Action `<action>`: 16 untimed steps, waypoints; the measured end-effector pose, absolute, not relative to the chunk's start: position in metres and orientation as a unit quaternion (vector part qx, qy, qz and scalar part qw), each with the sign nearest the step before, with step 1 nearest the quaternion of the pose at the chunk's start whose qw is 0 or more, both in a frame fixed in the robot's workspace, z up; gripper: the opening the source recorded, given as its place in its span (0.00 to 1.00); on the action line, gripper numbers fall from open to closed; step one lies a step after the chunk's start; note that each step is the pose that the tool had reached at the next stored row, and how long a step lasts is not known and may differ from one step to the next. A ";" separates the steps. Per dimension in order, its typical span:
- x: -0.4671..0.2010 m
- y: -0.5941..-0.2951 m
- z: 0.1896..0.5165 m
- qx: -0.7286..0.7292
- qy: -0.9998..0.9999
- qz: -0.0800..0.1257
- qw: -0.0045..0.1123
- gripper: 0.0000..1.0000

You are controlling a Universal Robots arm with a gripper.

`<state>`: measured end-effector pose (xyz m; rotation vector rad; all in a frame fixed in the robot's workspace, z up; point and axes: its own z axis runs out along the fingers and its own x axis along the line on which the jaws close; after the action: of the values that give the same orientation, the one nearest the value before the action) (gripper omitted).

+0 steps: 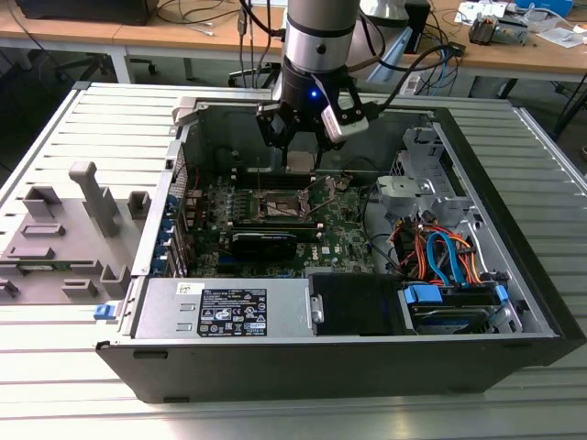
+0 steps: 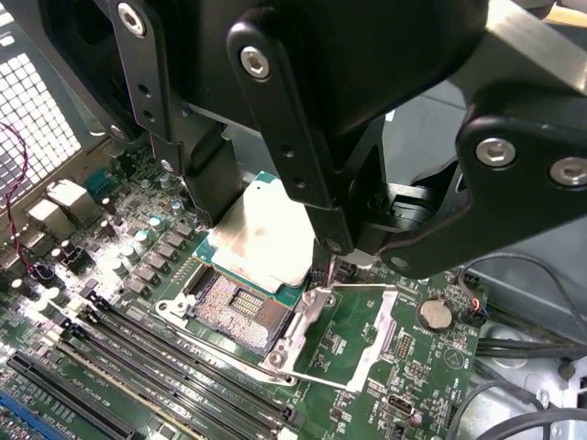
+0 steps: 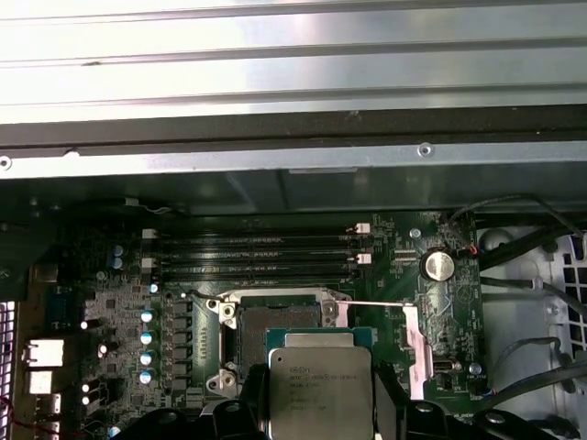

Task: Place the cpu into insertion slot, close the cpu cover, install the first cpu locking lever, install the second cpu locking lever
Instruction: 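Place the cpu into insertion slot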

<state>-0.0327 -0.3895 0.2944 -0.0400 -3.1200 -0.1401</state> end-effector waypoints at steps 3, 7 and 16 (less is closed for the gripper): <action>-0.033 -0.390 0.294 -0.013 -0.999 -0.045 0.009 0.55; -0.033 -0.391 0.293 -0.013 -0.999 -0.045 0.009 0.55; -0.033 -0.392 0.292 -0.013 -0.999 -0.045 0.009 0.55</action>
<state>-0.0328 -0.3923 0.2921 -0.0400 -3.1200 -0.1401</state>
